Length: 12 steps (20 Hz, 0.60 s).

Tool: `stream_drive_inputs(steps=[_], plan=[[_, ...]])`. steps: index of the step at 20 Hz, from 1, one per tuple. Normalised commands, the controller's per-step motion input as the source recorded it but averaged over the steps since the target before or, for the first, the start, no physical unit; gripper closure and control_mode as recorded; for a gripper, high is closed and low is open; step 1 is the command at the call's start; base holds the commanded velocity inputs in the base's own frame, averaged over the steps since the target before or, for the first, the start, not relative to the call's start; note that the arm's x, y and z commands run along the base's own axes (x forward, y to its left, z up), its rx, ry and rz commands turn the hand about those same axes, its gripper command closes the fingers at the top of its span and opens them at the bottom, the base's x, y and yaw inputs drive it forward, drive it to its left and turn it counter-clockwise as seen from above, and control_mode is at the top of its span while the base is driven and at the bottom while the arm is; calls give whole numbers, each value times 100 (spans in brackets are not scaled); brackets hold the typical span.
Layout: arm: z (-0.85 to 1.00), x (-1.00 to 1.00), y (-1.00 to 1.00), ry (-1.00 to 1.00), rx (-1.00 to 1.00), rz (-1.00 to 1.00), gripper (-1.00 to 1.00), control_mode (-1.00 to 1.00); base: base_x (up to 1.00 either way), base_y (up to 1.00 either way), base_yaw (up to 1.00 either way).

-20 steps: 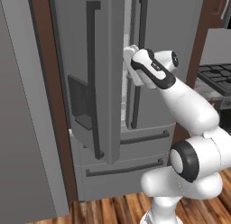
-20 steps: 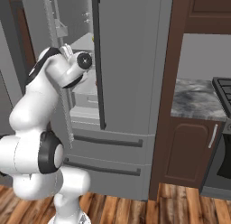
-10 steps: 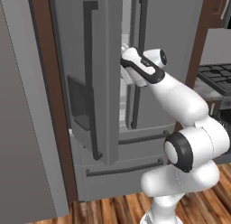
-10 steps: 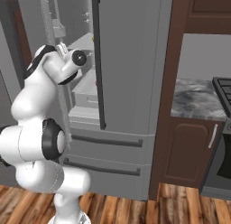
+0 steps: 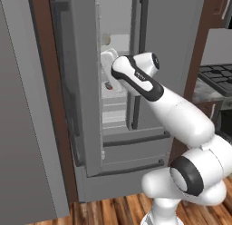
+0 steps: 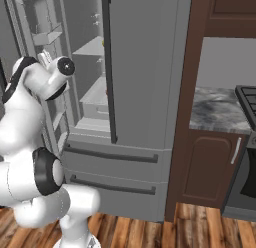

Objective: Retrieve the apple and peach from the fridge and place them into the bowl on the dining table.

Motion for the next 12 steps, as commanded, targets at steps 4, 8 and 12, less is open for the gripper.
stream_drive_inputs(steps=[4, 8, 12], plan=[[-6, -81, 100, 0, 0, 6, -100, -100, 0, 0, 0], [-3, -40, 100, 1, 0, 0, -100, -100, 0, 0, 0], [38, -91, 7, -9, 0, -5, -100, -100, 0, 0, 0]])
